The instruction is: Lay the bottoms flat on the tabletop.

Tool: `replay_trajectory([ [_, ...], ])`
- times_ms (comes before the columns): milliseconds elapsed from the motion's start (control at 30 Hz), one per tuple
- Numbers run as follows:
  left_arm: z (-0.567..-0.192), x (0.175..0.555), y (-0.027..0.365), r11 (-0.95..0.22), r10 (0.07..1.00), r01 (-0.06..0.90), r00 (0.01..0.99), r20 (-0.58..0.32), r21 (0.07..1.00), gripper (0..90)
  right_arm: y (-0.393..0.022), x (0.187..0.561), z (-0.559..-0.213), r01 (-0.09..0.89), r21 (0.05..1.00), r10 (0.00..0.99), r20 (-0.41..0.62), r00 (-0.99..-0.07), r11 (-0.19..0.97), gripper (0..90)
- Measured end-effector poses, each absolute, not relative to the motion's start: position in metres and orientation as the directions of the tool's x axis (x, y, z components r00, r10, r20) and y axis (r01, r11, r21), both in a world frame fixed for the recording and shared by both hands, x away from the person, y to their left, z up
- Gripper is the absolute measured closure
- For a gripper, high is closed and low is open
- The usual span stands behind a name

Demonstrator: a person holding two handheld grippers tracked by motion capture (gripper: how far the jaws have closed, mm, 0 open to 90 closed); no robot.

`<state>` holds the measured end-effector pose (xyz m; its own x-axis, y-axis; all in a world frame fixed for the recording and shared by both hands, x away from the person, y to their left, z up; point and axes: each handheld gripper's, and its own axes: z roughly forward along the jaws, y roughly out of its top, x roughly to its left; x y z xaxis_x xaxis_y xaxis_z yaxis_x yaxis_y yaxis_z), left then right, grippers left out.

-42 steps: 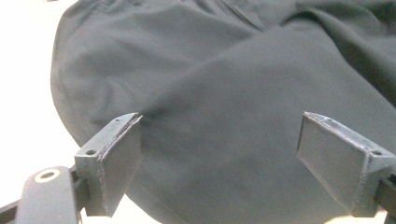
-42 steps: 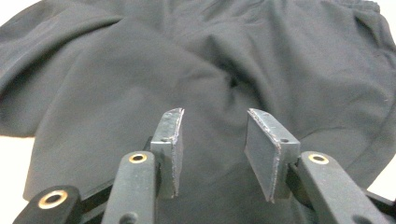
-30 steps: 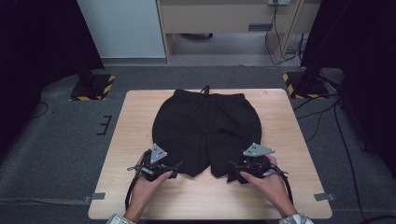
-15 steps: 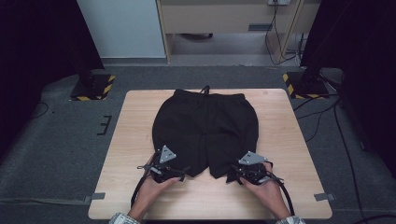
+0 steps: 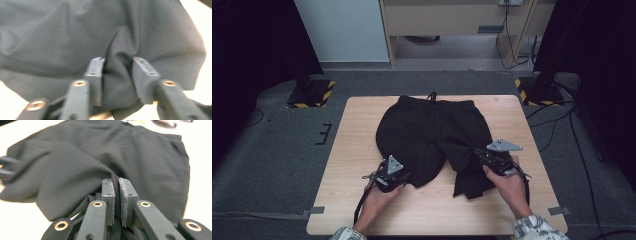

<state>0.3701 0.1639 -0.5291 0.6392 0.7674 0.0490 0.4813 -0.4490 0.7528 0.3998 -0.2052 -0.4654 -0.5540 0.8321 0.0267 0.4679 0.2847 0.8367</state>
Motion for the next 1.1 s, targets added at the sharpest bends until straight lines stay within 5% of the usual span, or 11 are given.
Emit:
replay_trajectory([
  [100,-0.524,0.37,0.167,-0.439,0.771,0.485,0.636,0.04,0.756,77.3,-0.213,0.424,-0.474,0.535,0.797,0.867,0.03,-0.498,0.279,82.8],
  [333,-0.497,0.358,0.199,-0.334,0.811,0.464,0.584,-0.001,0.821,78.2,-0.223,0.455,-0.503,0.635,0.734,0.908,0.062,-0.414,0.24,78.0],
  [567,-0.491,0.37,0.229,-0.222,0.85,0.483,0.522,-0.075,0.847,77.8,-0.221,0.446,-0.507,0.624,0.738,0.922,0.005,-0.387,0.258,45.6],
  [733,-0.505,0.385,0.229,-0.253,0.876,0.533,0.48,-0.042,0.807,77.4,-0.223,0.422,-0.491,0.559,0.785,0.91,-0.015,-0.414,0.268,35.0],
  [867,-0.52,0.394,0.229,-0.301,0.884,0.57,0.467,-0.001,0.764,74.2,-0.222,0.402,-0.485,0.524,0.813,0.904,-0.007,-0.426,0.253,35.7],
  [1100,-0.513,0.388,0.229,-0.307,0.899,0.541,0.435,0.052,0.783,56.6,-0.204,0.373,-0.48,0.438,0.849,0.858,-0.033,-0.512,0.295,55.8],
])
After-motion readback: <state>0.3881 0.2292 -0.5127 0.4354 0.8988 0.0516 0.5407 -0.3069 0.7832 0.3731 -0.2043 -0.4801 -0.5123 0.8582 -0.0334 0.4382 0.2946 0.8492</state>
